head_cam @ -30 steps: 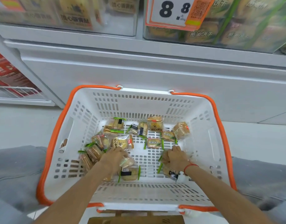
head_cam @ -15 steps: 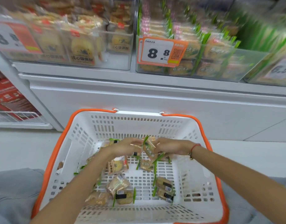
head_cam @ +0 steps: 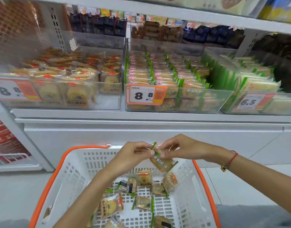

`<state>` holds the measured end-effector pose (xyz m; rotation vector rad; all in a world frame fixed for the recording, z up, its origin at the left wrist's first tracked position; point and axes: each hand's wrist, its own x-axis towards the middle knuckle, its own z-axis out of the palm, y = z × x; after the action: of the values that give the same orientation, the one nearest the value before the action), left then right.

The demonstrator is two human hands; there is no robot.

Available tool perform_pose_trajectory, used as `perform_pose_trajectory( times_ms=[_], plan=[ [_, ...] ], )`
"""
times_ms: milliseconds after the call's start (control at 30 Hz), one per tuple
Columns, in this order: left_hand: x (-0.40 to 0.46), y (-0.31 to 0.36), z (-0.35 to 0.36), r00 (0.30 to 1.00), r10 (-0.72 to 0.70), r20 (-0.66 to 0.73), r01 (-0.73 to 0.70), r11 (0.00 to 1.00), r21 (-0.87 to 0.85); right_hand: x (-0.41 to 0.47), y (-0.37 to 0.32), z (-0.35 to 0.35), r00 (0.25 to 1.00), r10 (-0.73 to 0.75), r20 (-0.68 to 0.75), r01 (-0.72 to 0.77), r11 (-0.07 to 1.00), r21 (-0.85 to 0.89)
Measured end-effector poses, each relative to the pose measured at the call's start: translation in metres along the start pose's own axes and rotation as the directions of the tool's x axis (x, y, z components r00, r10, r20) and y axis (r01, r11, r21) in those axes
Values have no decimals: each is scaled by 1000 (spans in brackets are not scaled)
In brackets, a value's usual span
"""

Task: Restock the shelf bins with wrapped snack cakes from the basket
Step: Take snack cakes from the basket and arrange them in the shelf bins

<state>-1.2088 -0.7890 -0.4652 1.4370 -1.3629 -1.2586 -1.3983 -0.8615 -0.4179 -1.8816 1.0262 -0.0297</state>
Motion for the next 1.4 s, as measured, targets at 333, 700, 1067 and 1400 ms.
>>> perform_pose_trajectory(
  times_ms=[333,700,1067,1400],
  plan=[
    [16,49,9,966,34,-255,-76,985,-156,-9,-15,-23,969,45,-243,75,884,462],
    [32,111,-13,789,471,-394,-367,876,313,-31,-30,-77,778,-352,-520,344,932,-116],
    [78,140,-71,800,337,-496,64,775,629,-19,-22,-199,450,-403,-797,-196,826,-528],
    [78,133,-73,813,313,-491,6,839,544,45,-28,-222,709,-281,-647,-308,702,-642]
  ],
)
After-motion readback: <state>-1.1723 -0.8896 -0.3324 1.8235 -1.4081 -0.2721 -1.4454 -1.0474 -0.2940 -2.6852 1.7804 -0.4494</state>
